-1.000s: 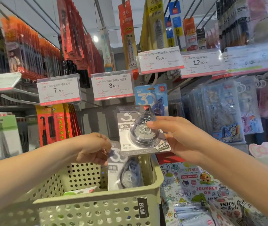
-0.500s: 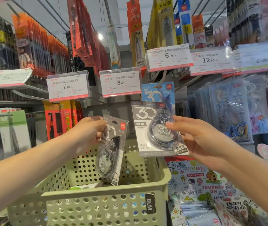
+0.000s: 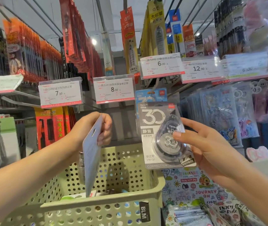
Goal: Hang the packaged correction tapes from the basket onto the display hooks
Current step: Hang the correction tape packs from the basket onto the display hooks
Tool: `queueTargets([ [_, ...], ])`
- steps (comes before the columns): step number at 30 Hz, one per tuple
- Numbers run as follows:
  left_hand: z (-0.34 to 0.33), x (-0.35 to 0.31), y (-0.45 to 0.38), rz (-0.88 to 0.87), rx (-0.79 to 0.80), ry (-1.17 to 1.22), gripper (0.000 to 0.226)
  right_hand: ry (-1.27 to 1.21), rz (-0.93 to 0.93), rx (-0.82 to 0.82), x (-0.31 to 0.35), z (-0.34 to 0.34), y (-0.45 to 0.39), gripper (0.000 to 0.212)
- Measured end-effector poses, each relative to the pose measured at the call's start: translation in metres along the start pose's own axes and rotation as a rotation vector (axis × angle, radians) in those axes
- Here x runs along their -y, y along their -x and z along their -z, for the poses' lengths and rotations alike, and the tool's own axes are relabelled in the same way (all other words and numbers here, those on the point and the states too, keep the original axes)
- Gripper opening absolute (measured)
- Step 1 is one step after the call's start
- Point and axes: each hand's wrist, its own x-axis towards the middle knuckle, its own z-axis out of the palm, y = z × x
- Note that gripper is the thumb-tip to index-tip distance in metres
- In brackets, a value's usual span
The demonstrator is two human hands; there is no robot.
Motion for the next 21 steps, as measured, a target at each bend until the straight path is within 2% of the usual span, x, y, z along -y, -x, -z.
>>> queueTargets([
  [2,-0.003,-0.003,0.001,-0.027,0.122,-0.029,0.027,0.022,0.034,-0.018,0.0,0.001,0.002,0.058],
  [5,-0.013,-0.008,-0.001,-0.069,0.168,-0.059,0.02,0.053,0.087,-0.048,0.0,0.005,0.005,0.054],
  [8,-0.029,-0.018,-0.003,-0.049,0.113,-0.107,0.032,0.072,0.122,-0.061,-0.001,0.007,0.006,0.05],
  [11,-0.046,-0.03,-0.006,-0.063,0.033,-0.224,0.043,0.101,0.151,-0.053,-0.003,0.009,0.005,0.059],
  [15,-0.066,-0.044,-0.013,-0.108,-0.058,-0.306,0.038,0.118,0.194,-0.049,-0.006,0.011,0.002,0.067],
  [21,-0.083,-0.056,-0.03,-0.098,-0.234,-0.487,0.041,0.107,0.241,-0.06,-0.01,0.015,-0.002,0.065],
])
